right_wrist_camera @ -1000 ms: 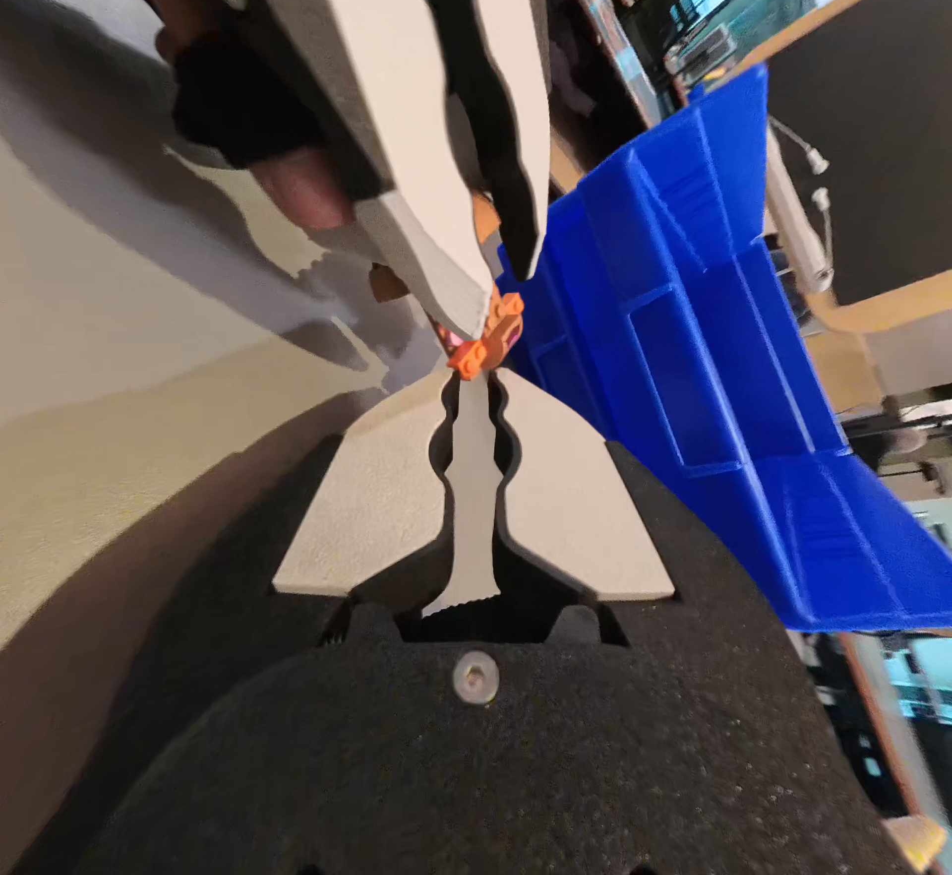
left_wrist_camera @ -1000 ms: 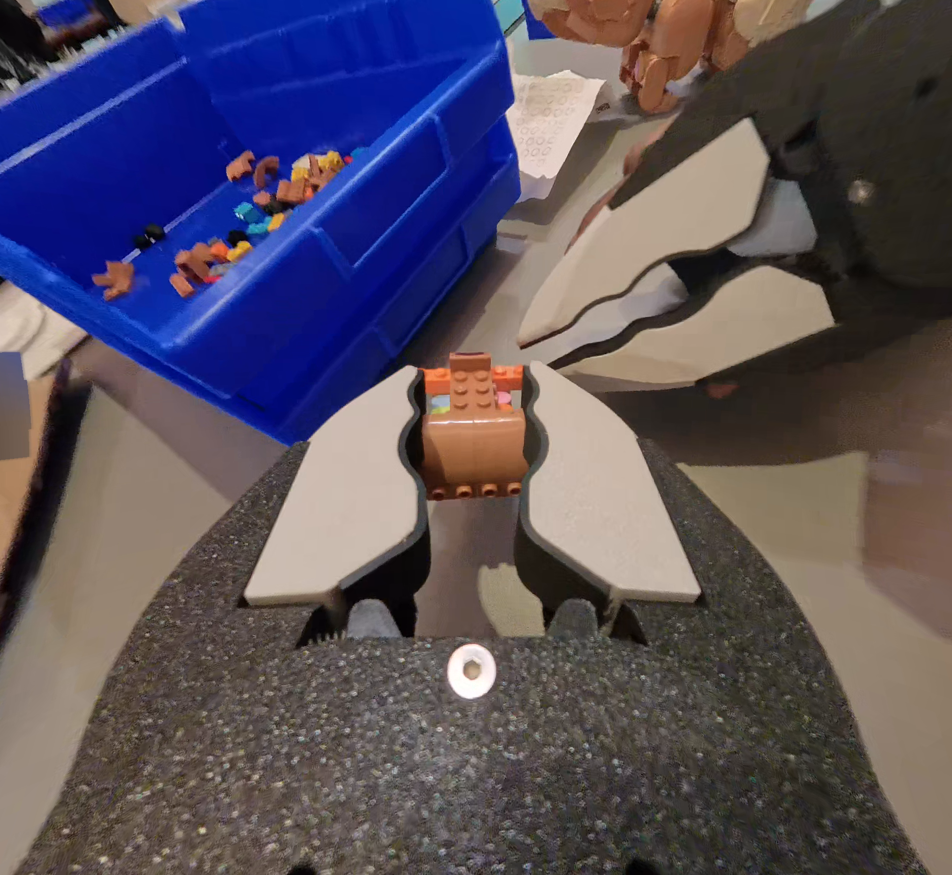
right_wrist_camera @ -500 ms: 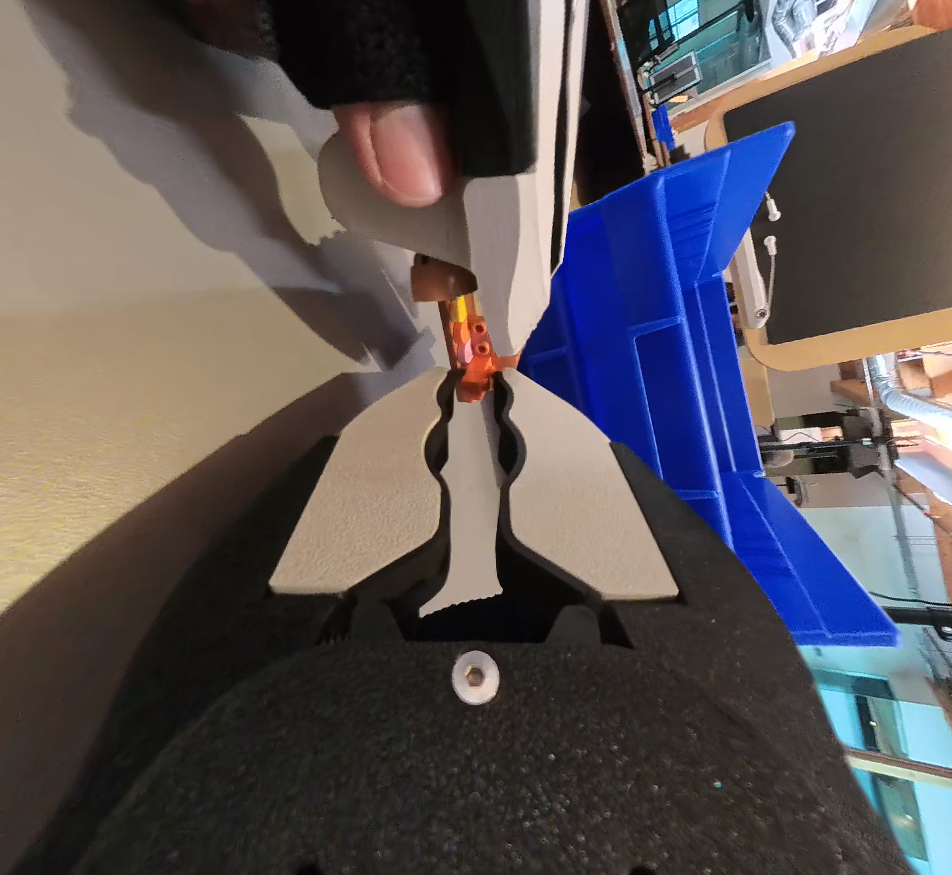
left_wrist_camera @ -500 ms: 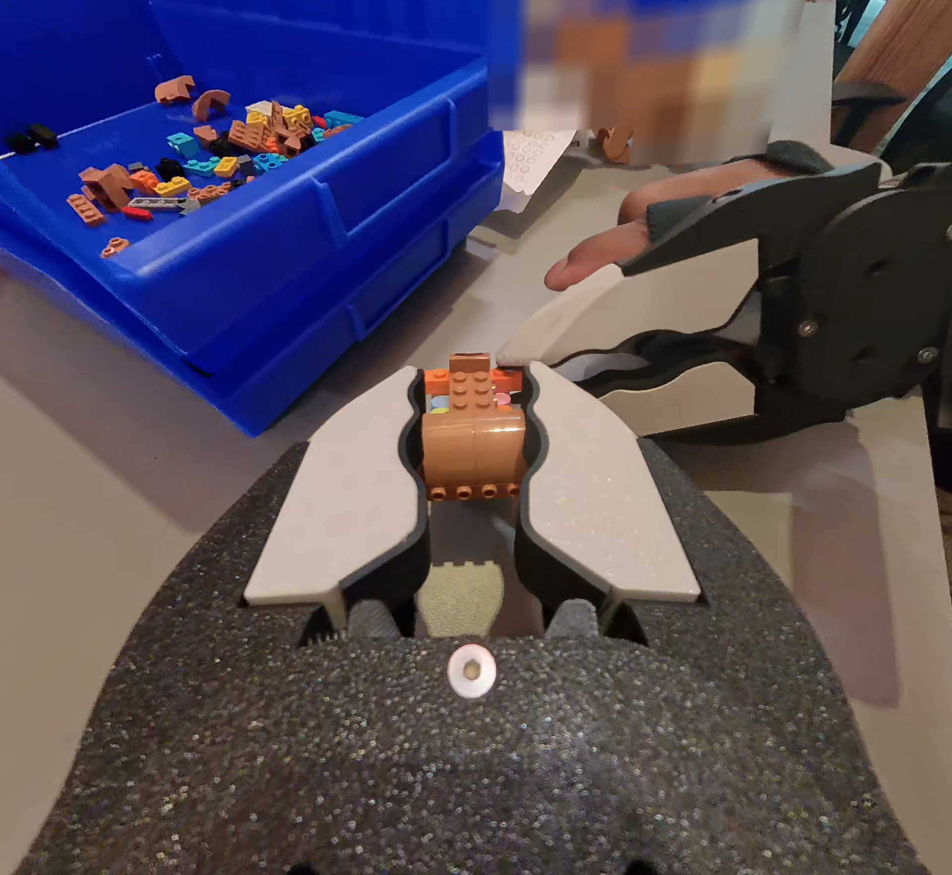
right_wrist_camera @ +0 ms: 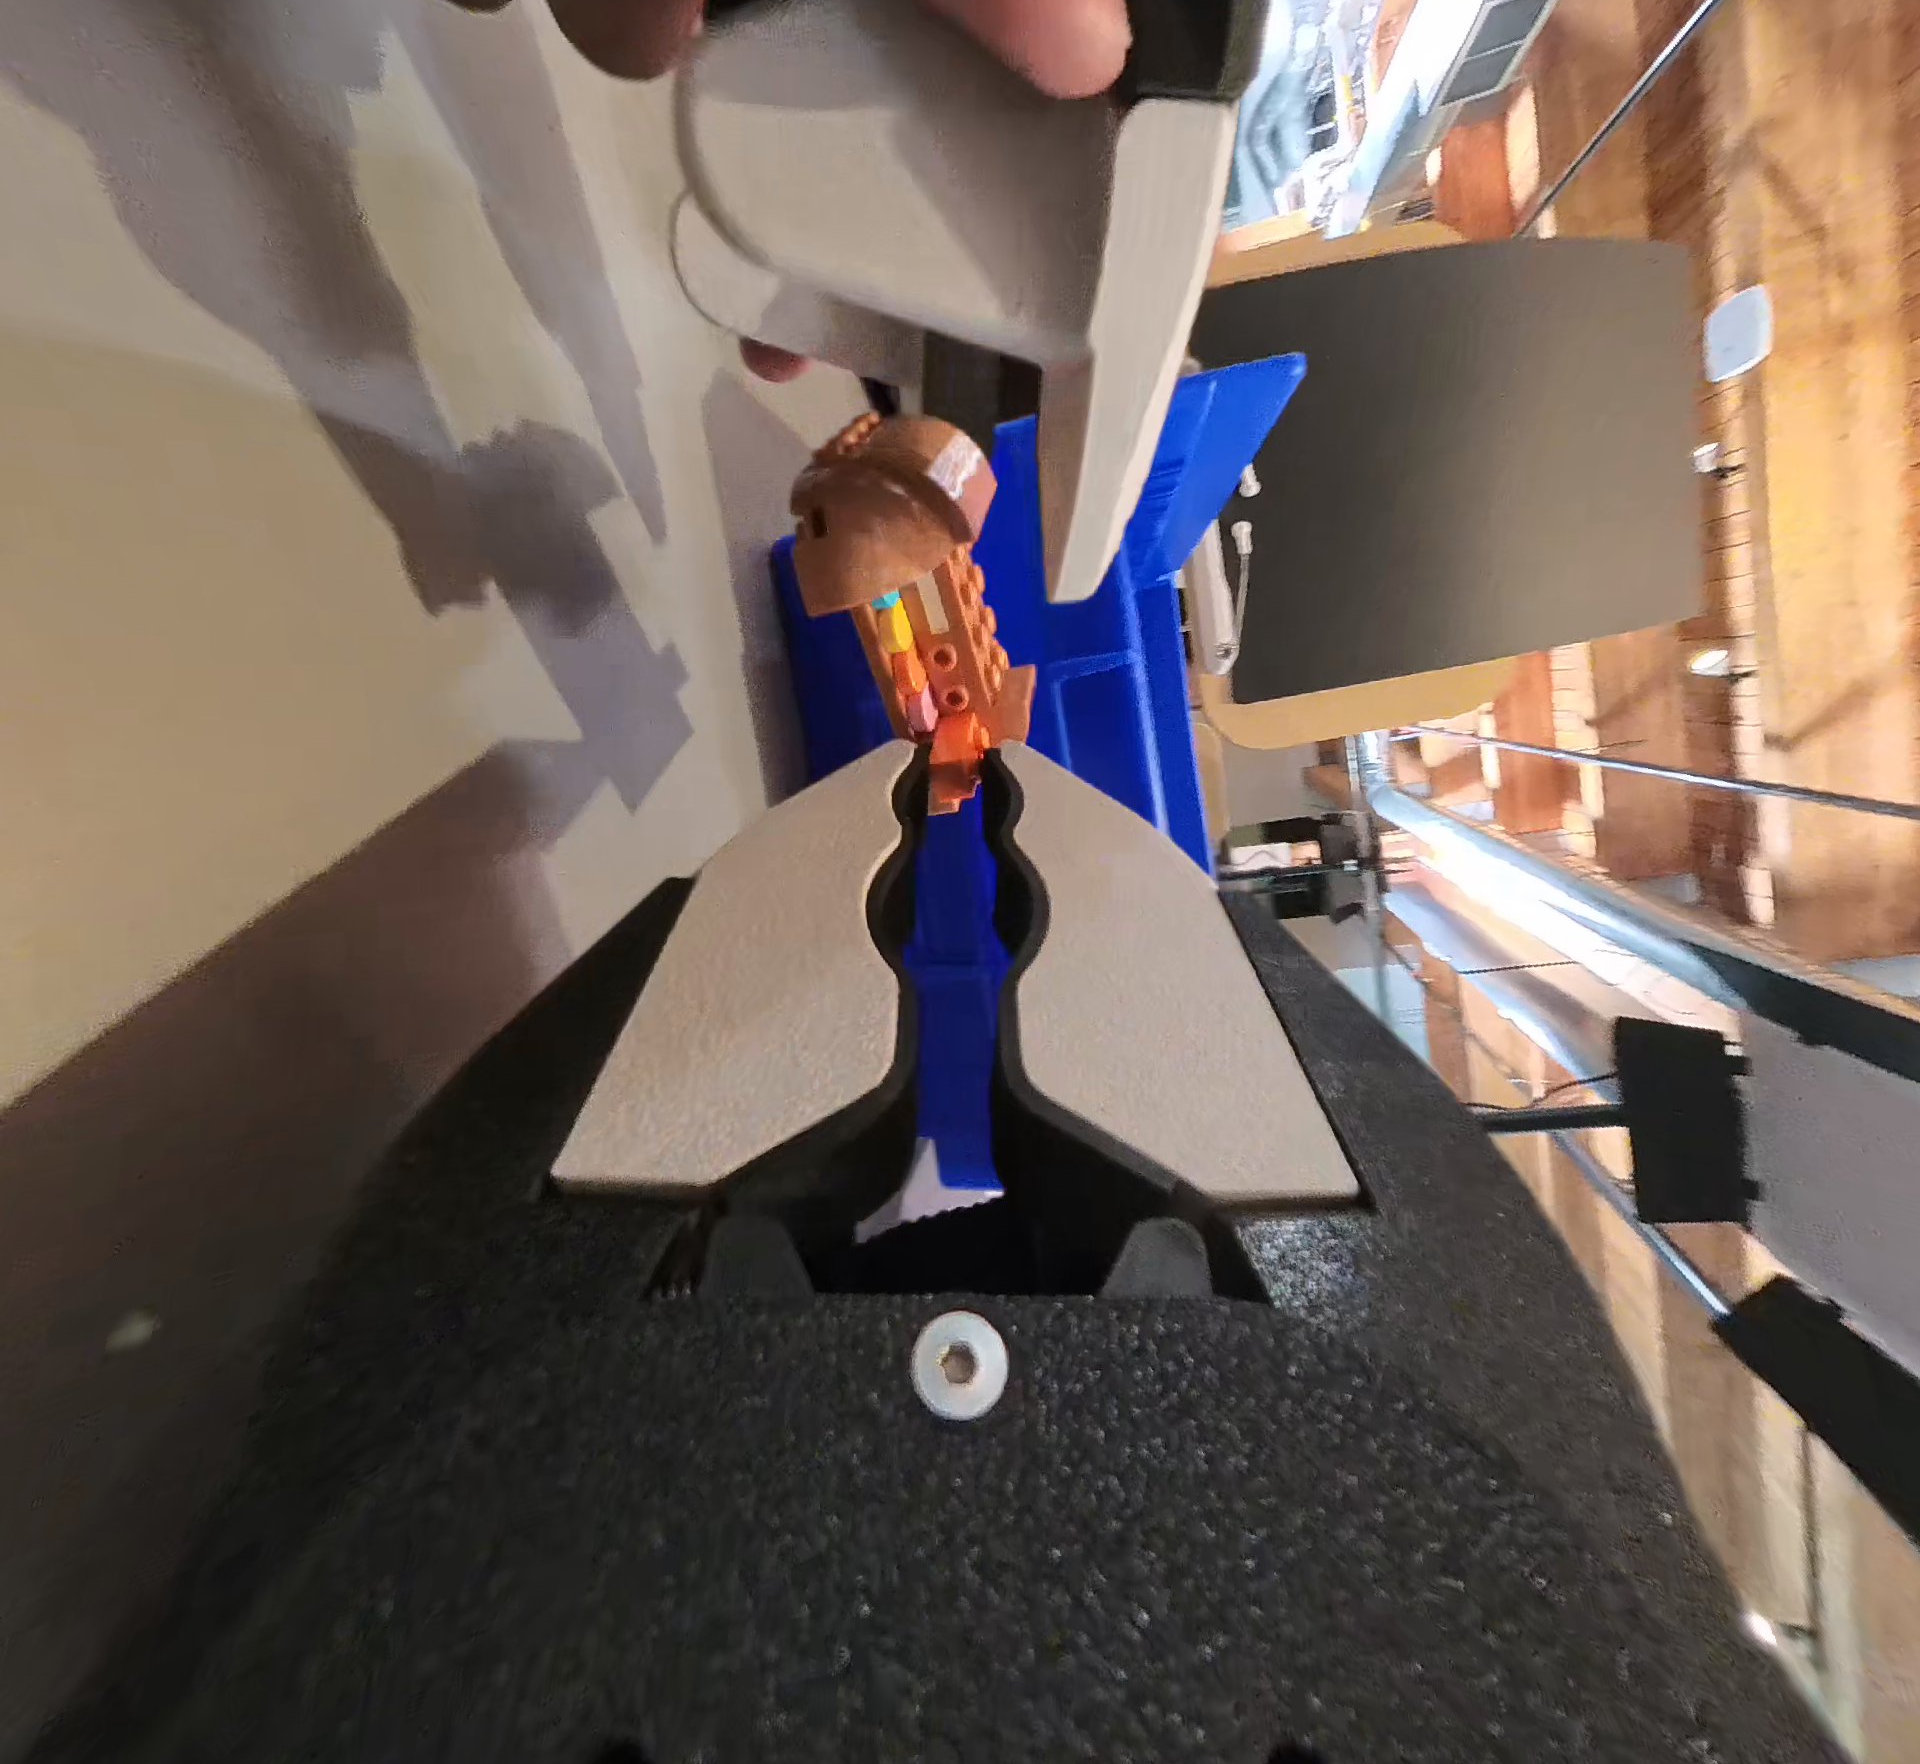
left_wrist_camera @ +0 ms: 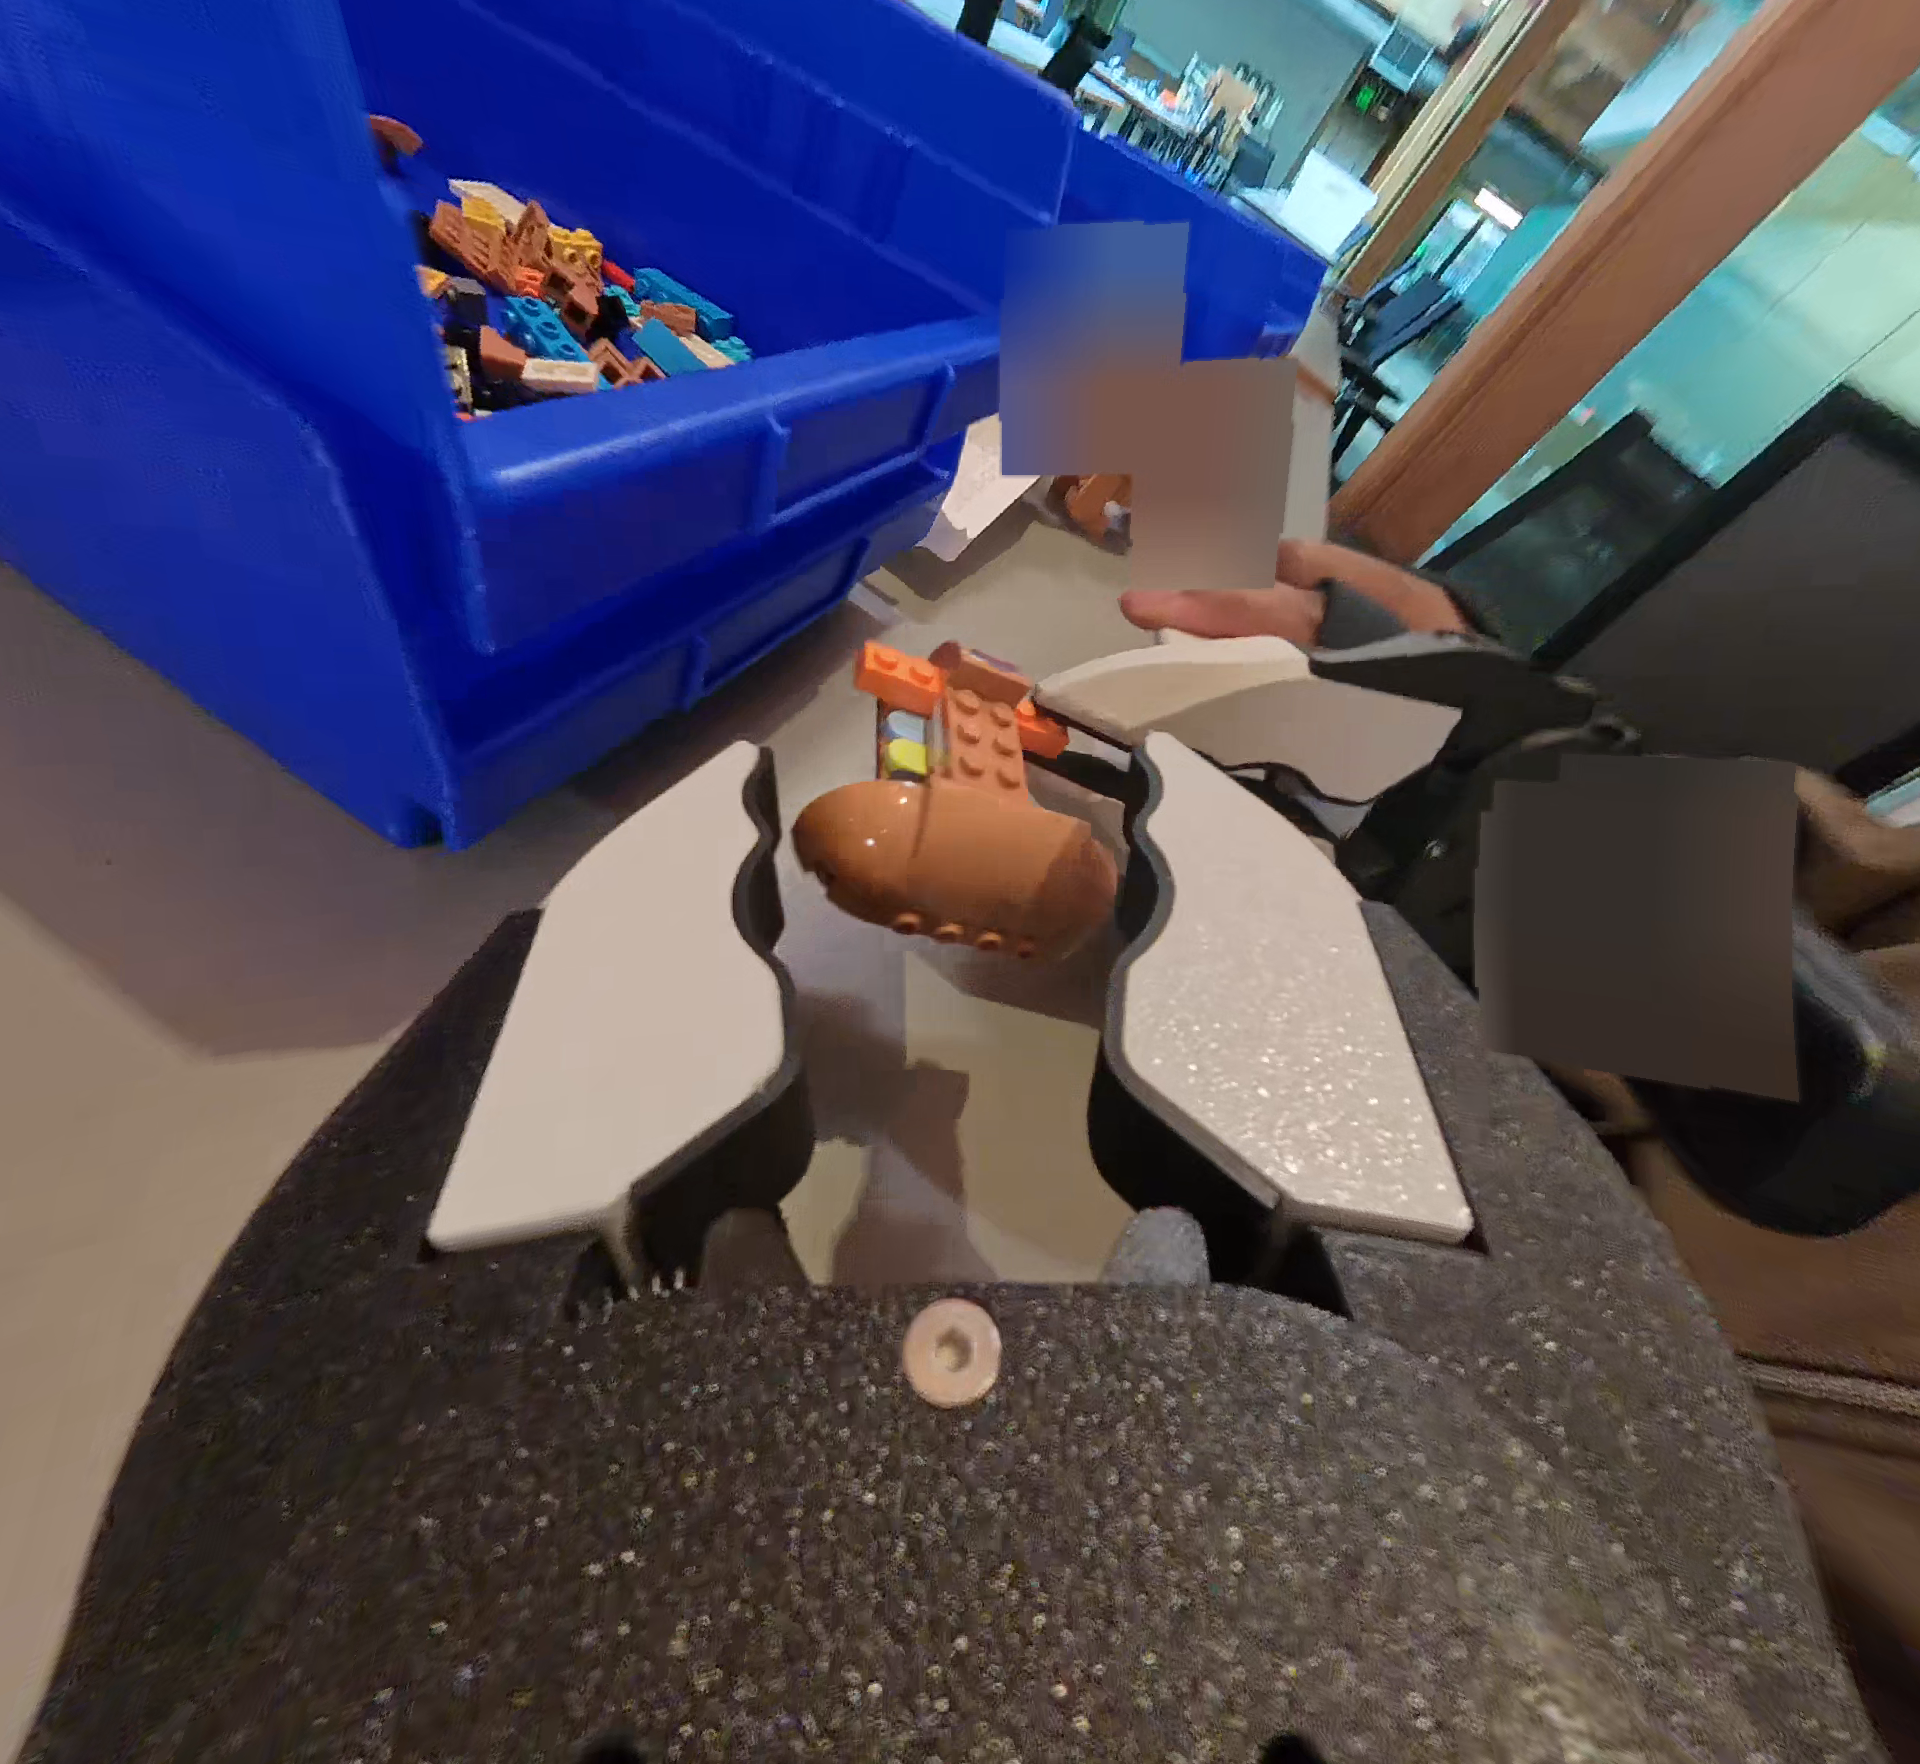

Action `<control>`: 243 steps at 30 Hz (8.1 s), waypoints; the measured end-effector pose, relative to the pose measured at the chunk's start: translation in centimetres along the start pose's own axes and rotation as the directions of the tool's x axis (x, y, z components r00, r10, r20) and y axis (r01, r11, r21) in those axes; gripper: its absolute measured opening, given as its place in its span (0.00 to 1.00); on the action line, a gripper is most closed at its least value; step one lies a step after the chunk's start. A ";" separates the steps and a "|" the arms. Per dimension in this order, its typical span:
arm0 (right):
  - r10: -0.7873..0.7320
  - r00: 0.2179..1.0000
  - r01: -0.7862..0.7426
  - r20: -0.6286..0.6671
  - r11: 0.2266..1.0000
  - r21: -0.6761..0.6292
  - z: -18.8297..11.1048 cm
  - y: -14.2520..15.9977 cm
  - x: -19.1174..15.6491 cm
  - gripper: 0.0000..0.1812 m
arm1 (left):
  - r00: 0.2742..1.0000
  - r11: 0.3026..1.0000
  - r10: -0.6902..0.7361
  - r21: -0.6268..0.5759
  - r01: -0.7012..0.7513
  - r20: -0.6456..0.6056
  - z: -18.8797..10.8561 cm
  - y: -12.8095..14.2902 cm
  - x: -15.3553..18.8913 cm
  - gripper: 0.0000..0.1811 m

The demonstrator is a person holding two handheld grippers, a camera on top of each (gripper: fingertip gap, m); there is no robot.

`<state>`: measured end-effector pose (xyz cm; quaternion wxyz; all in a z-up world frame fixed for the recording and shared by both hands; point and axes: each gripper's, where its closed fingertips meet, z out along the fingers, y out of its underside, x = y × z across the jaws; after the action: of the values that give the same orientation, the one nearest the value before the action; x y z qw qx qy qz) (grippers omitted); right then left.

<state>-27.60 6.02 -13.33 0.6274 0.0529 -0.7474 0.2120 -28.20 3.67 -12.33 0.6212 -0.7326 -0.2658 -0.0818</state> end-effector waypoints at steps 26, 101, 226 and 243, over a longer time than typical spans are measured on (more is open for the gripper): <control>0.602 0.753 -0.655 0.268 0.728 0.205 -1.3 -1.0 3.4 0.19 | 0.493 0.577 0.790 -0.169 -0.799 0.364 -1.0 -2.0 1.3 0.14; 0.463 0.883 -0.468 0.078 0.849 0.244 -1.5 -1.5 4.6 0.20 | 0.868 0.844 -0.334 0.294 0.449 -0.367 -0.9 -3.1 4.7 0.13; -0.300 0.861 0.495 -0.411 0.680 0.541 -6.8 -6.1 4.3 0.34 | 0.769 0.931 -0.300 0.003 0.365 -0.564 -2.8 -1.4 10.3 0.14; -0.351 0.928 0.356 -0.126 0.733 0.579 -6.6 -5.5 1.0 0.17 | 0.934 0.989 -0.130 -0.110 0.098 -0.332 0.0 2.6 8.6 0.14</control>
<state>-19.89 3.71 -10.21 0.6109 0.3860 -0.6171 0.3114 -19.65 5.93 -10.75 0.6176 -0.7187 -0.1933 -0.2541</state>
